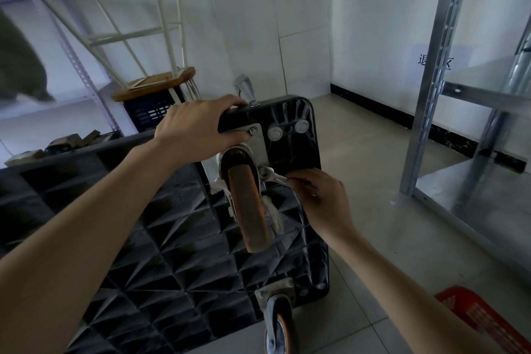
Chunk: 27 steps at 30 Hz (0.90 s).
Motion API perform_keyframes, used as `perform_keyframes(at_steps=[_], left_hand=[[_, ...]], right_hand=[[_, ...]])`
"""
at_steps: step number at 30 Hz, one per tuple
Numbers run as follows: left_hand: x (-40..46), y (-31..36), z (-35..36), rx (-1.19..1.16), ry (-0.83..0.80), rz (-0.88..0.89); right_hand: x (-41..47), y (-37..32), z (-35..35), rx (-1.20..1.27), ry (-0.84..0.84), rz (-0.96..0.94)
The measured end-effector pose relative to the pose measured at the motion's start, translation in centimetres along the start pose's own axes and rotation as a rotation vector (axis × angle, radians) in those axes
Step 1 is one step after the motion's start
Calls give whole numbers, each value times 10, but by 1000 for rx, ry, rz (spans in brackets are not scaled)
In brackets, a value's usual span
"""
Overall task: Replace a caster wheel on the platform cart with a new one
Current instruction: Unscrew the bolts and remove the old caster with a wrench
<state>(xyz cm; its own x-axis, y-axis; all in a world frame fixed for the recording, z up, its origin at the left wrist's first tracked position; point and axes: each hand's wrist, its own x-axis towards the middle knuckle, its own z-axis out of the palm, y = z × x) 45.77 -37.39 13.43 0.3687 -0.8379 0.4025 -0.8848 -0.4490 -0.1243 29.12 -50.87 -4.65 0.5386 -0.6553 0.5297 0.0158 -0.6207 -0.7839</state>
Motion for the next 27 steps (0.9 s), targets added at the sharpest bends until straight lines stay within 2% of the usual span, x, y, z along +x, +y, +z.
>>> perform_keyframes(at_steps=[7,19,27], left_hand=[[0,-2,-1,4,-11,-14],[0,0,-1,3,-2,-21],[0,2,-1,15,-2,-33]], right_hand=[[-9,-2,14,149,26,101],[-10,-3,13,112,-20,103],[-20,-4,31,159,50,128]])
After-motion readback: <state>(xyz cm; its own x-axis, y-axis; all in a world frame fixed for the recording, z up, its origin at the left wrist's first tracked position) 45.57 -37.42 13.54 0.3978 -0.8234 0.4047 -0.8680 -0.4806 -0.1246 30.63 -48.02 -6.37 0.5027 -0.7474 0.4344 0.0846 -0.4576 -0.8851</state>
